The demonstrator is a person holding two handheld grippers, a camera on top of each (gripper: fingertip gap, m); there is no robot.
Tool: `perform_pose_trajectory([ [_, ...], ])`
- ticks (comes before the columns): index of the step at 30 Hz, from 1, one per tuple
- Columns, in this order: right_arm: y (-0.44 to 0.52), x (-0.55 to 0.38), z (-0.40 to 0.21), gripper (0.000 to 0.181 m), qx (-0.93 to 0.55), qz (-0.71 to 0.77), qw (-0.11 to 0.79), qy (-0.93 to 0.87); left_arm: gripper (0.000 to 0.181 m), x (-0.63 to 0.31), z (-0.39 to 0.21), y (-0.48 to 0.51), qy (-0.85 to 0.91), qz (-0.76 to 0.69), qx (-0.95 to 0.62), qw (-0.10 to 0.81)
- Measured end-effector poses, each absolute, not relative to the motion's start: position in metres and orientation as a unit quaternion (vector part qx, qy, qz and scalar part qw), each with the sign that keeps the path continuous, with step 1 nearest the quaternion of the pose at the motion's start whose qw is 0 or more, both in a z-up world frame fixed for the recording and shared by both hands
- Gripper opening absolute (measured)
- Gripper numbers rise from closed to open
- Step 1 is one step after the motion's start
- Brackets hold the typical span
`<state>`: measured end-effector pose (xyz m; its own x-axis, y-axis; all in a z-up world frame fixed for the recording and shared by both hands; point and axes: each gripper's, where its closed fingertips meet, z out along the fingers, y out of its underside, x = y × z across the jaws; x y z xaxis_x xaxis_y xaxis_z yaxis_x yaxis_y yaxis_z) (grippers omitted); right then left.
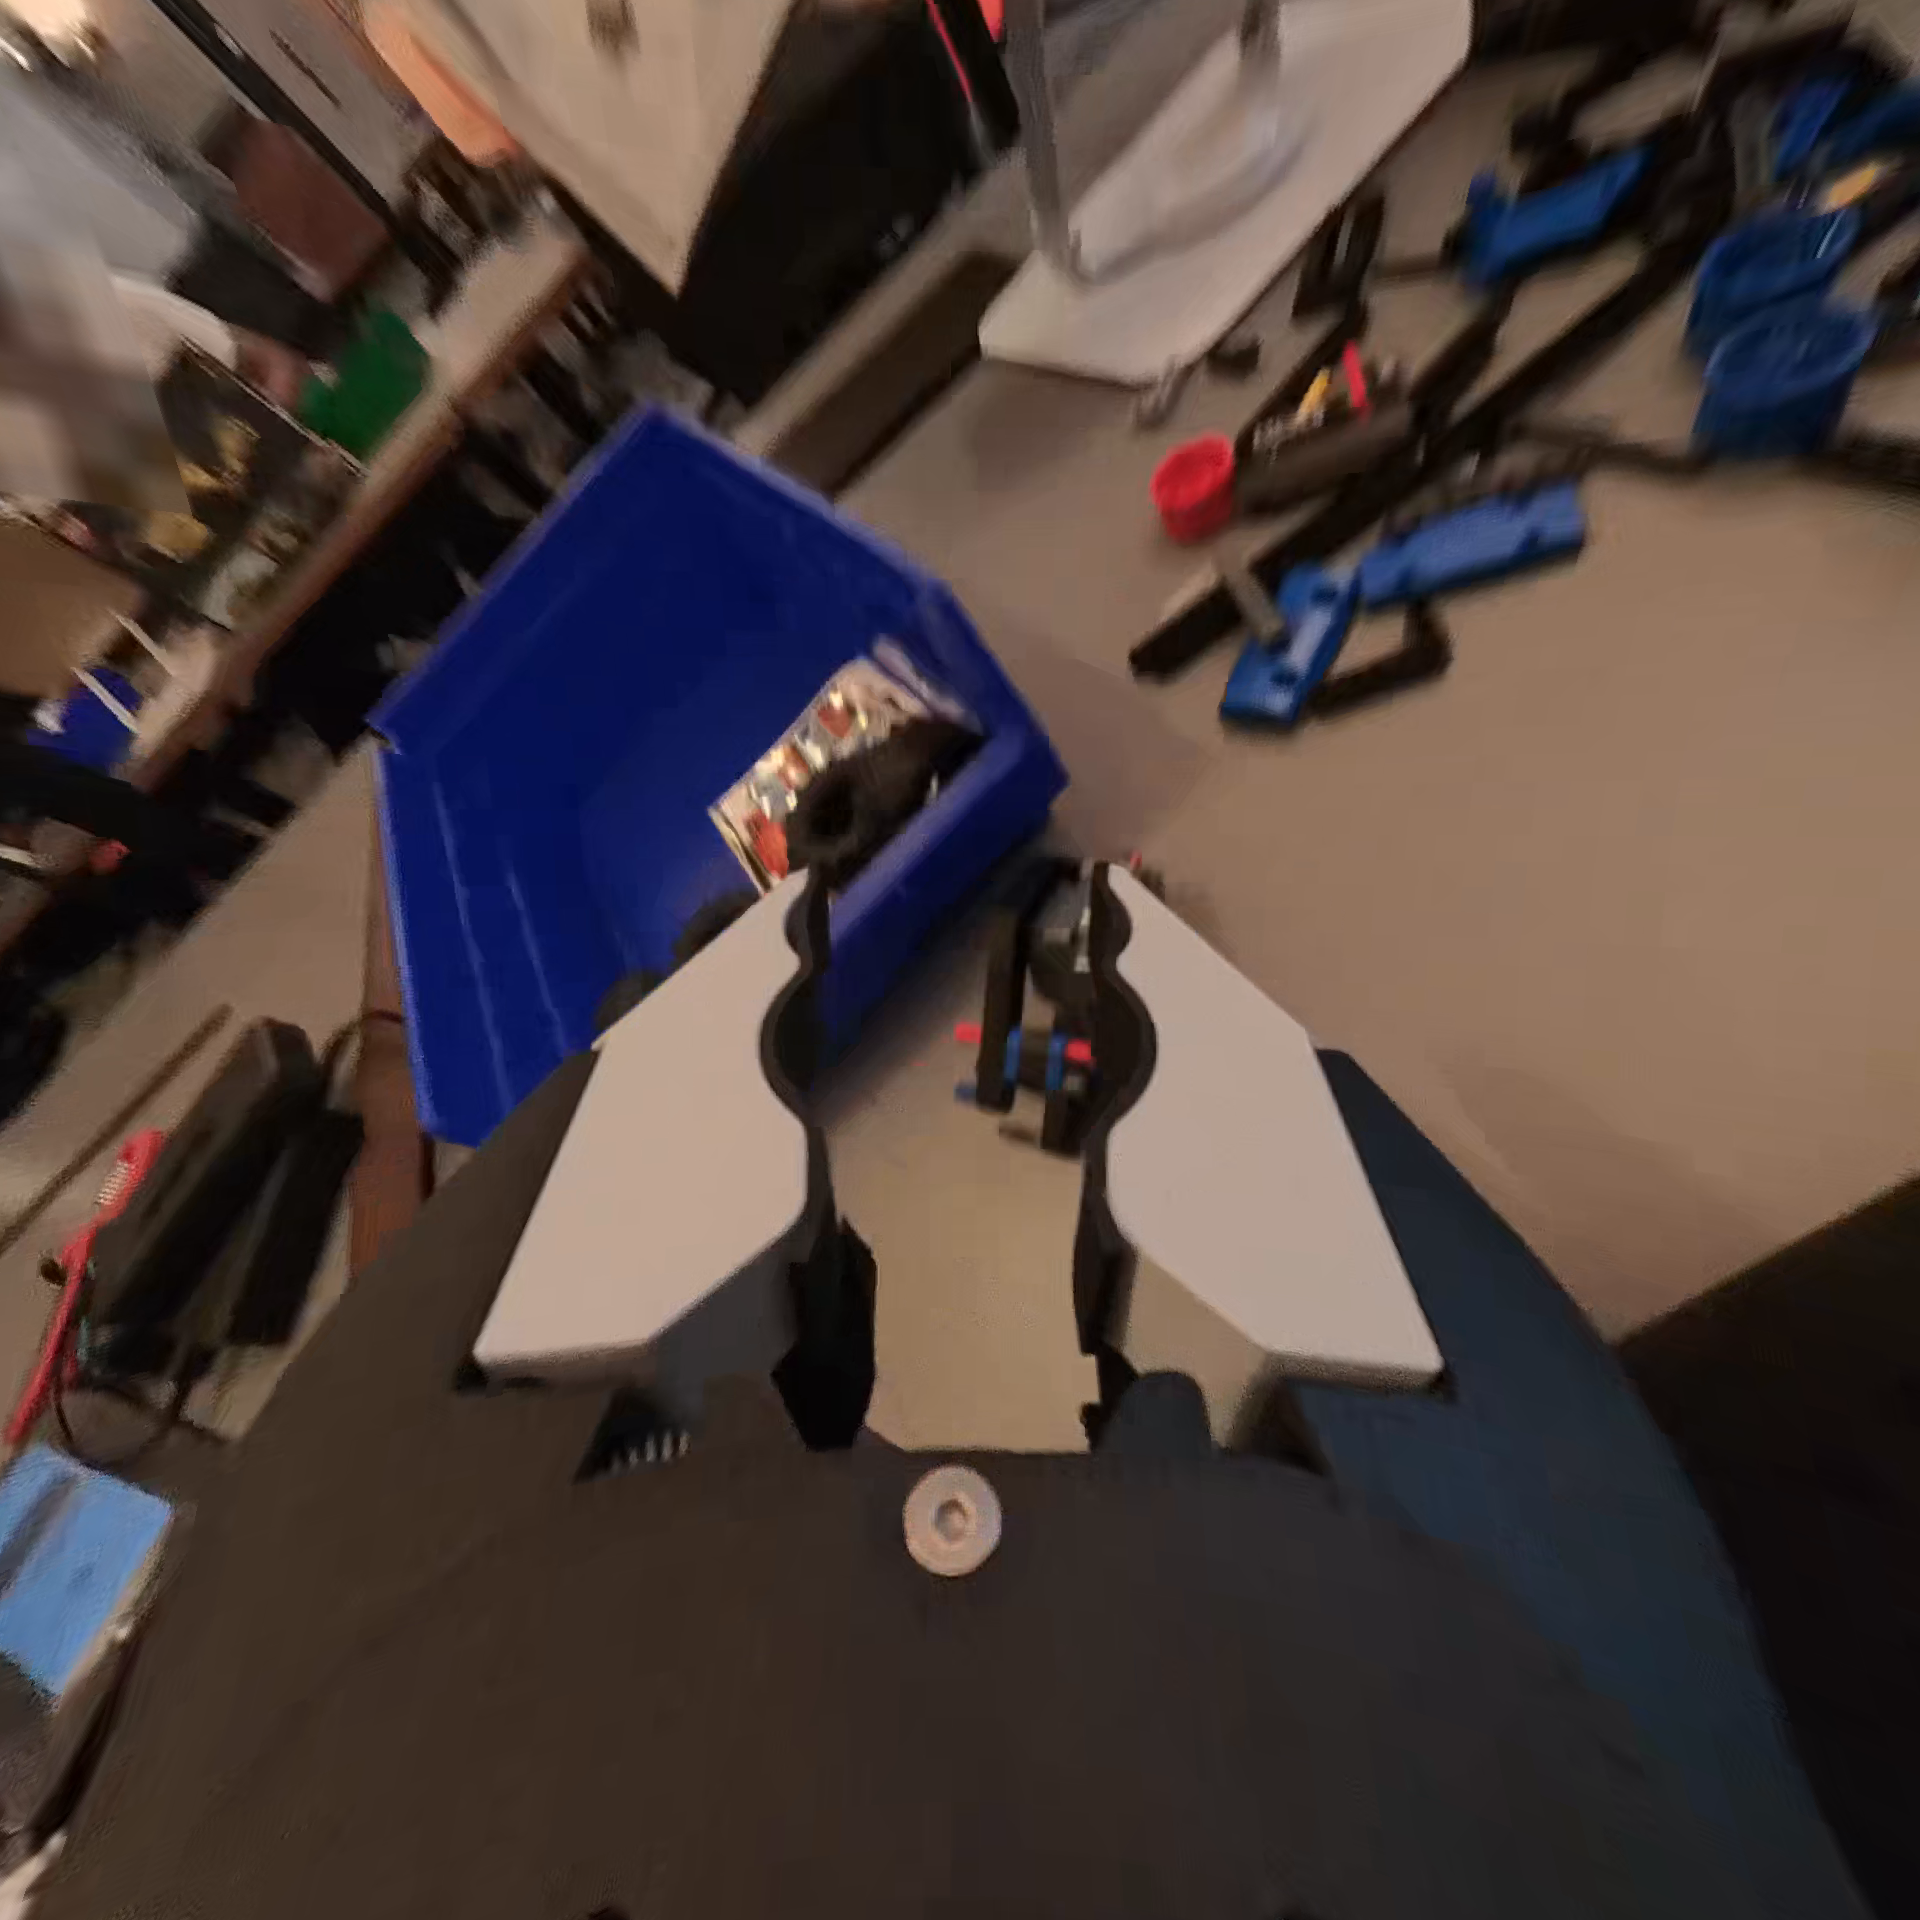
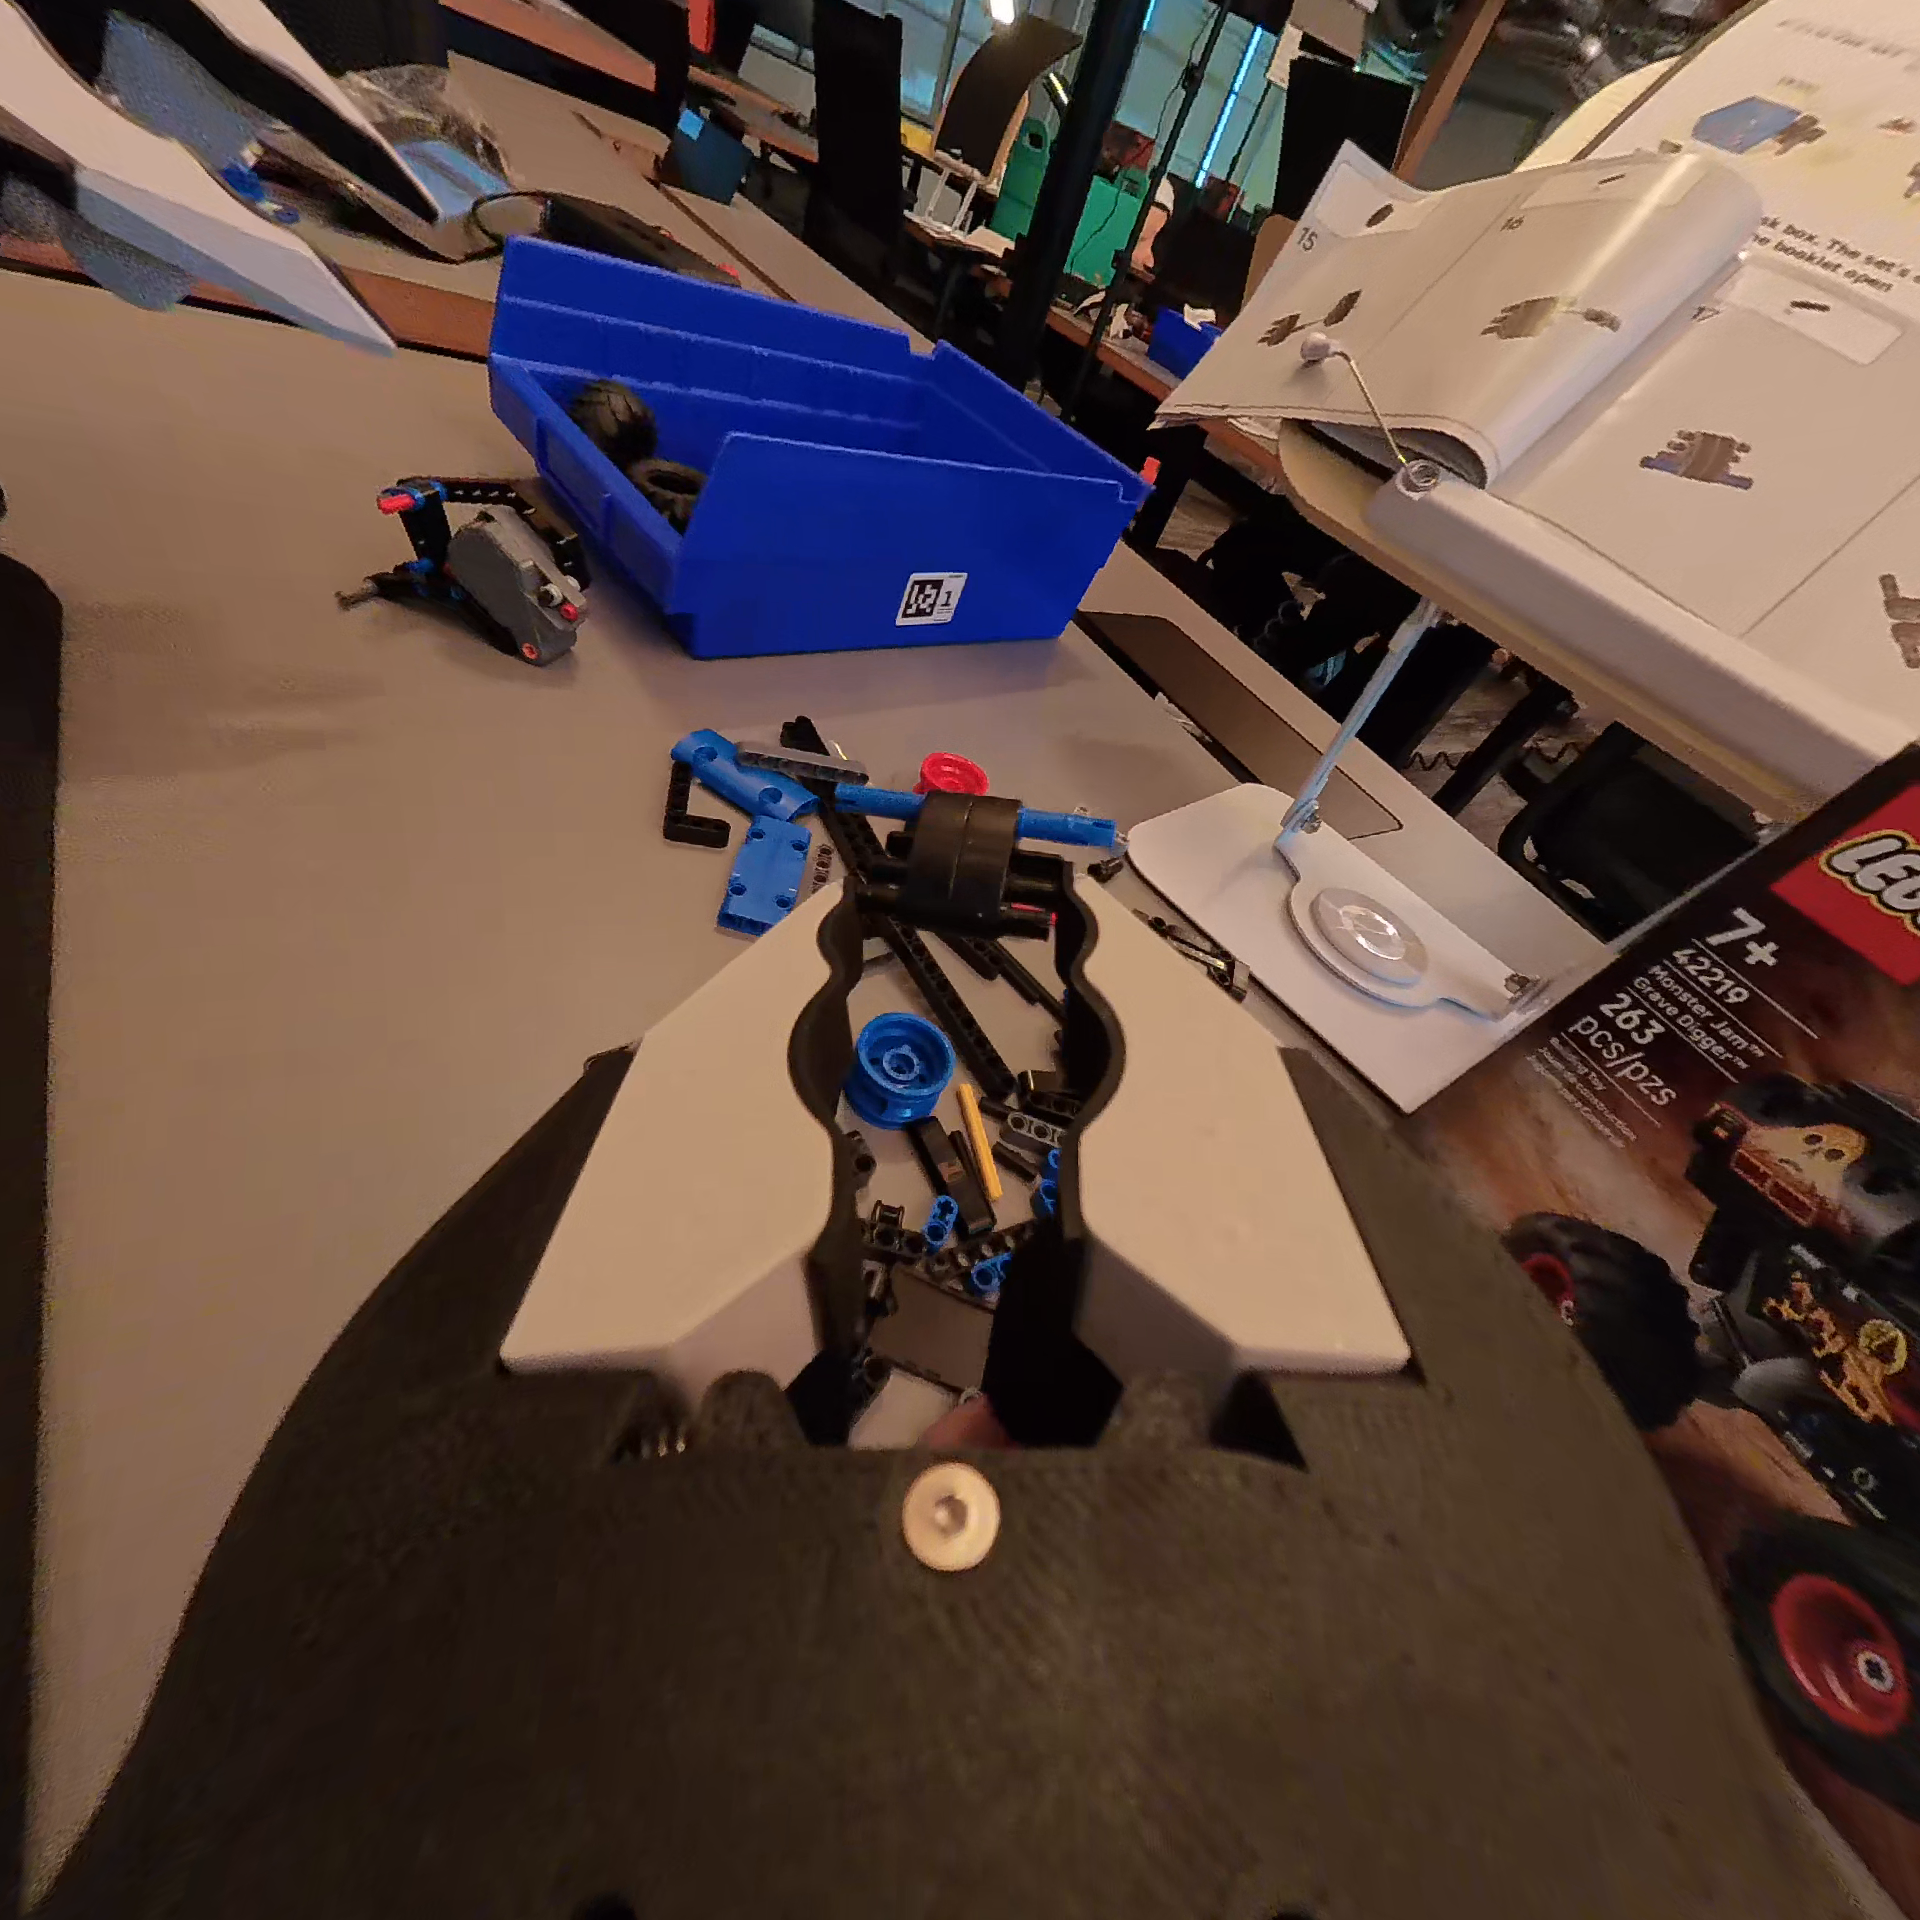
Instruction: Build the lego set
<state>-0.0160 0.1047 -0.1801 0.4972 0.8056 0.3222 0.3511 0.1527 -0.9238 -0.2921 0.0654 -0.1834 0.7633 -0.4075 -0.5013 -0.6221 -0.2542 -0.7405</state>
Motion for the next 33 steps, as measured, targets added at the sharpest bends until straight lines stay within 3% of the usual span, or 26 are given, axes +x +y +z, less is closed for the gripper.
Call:
perform_pose_trajectory([
  [7,0.105,-0.015,-0.18,0.035,-0.62,0.192,0.602,-0.465,0.05,-0.3,-0.252,0.077,0.356,0.024,-0.831,0.427],
  [9,0.104,-0.015,-0.18,0.035,-0.617,0.194,0.602,-0.468,0.037,-0.298,-0.26,0.081,0.366,0.035,-0.832,0.416],
  [19,0.103,-0.014,-0.178,0.035,-0.61,0.196,0.603,-0.475,0.03,-0.257,-0.24,0.072,0.405,0.034,-0.79,0.458],
  [33,0.118,0.004,-0.176,0.035,-0.633,0.228,0.595,-0.44,0.029,-0.077,-0.245,0.025,0.568,-0.105,-0.693,0.432],
])
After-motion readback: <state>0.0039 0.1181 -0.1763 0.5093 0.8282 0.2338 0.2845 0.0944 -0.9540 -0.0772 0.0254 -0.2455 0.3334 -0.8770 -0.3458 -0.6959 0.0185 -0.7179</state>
